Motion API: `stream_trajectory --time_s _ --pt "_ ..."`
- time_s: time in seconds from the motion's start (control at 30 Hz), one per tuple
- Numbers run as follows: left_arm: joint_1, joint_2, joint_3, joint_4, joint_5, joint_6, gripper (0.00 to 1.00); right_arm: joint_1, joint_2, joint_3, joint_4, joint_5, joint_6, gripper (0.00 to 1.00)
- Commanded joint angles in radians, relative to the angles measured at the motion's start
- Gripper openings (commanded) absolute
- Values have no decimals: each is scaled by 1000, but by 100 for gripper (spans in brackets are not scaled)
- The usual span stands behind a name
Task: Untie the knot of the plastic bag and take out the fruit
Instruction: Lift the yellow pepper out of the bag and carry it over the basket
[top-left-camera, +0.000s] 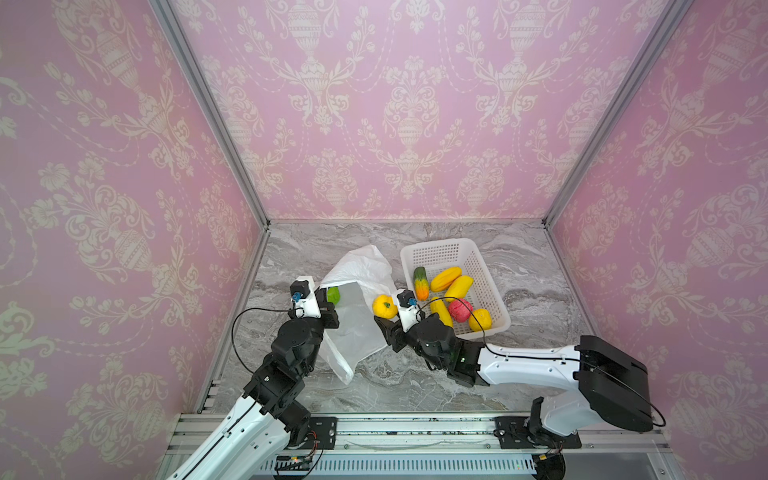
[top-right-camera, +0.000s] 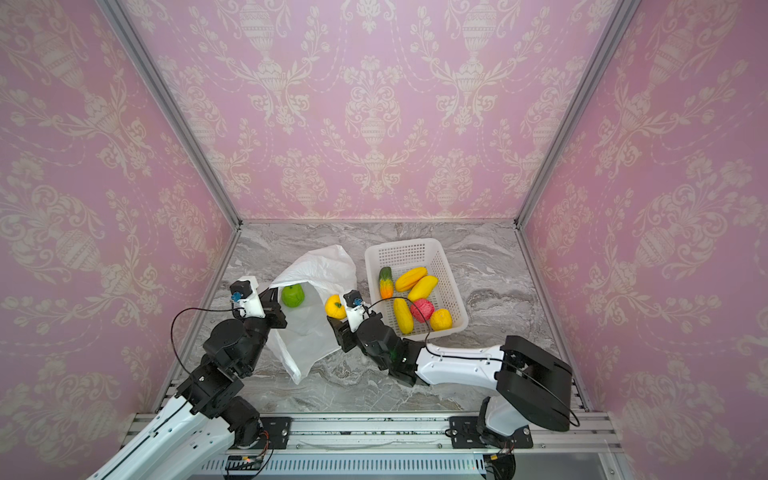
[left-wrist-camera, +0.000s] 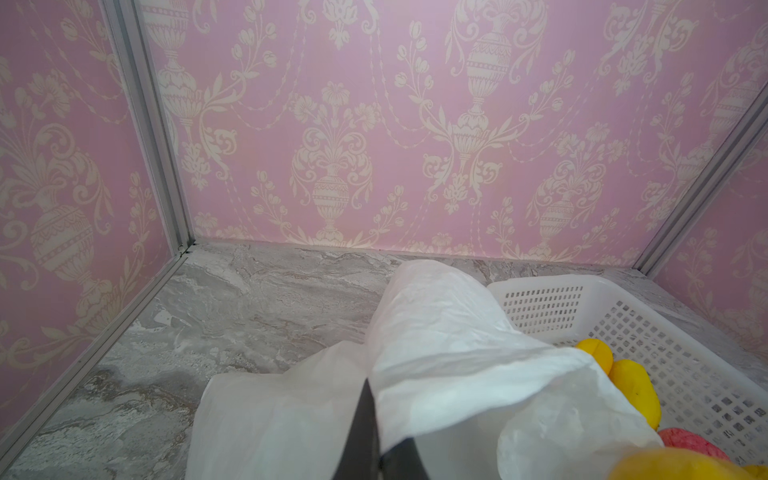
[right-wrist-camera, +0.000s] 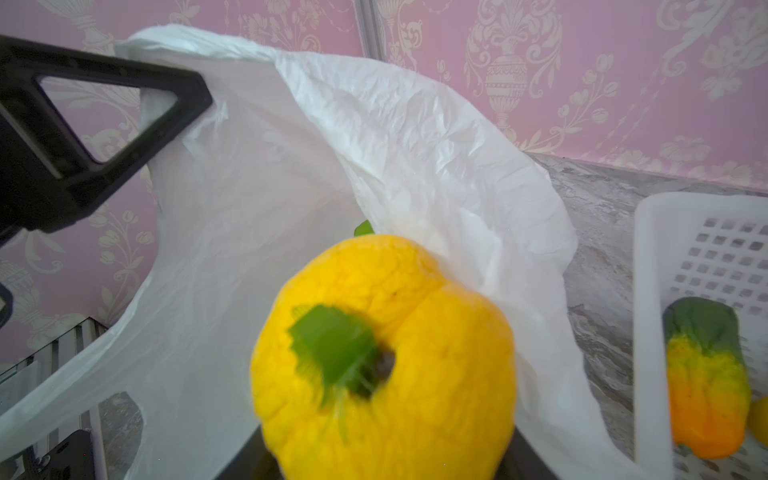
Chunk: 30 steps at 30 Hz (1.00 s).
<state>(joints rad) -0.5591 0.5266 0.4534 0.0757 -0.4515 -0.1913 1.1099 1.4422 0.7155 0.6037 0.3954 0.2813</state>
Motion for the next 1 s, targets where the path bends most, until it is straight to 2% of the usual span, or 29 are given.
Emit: stream_trajectory --time_s 0.0,0.17,0.33,0.5,0.6,0.77,0.83,0.97 --pt "7 -1 19 15 4 27 0 -27 -85 -68 30 90 -34 35" --pt "7 -8 16 12 5 28 0 -116 -175 -135 -19 120 15 35" --pt "7 -11 17 12 8 27 0 -263 -166 -142 -133 117 161 34" --pt "7 -12 19 6 11 27 0 -416 -39 -77 -246 0 284 32" --pt "7 -16 19 6 11 26 0 -466 70 7 -321 -86 291 33" --pt "7 -13 21 3 11 27 0 -509 238 147 -441 -146 288 34" --pt "7 -14 21 5 11 26 0 -527 279 167 -446 -170 295 38" --pt "7 -10 20 7 11 27 0 -565 332 179 -435 -231 311 65"
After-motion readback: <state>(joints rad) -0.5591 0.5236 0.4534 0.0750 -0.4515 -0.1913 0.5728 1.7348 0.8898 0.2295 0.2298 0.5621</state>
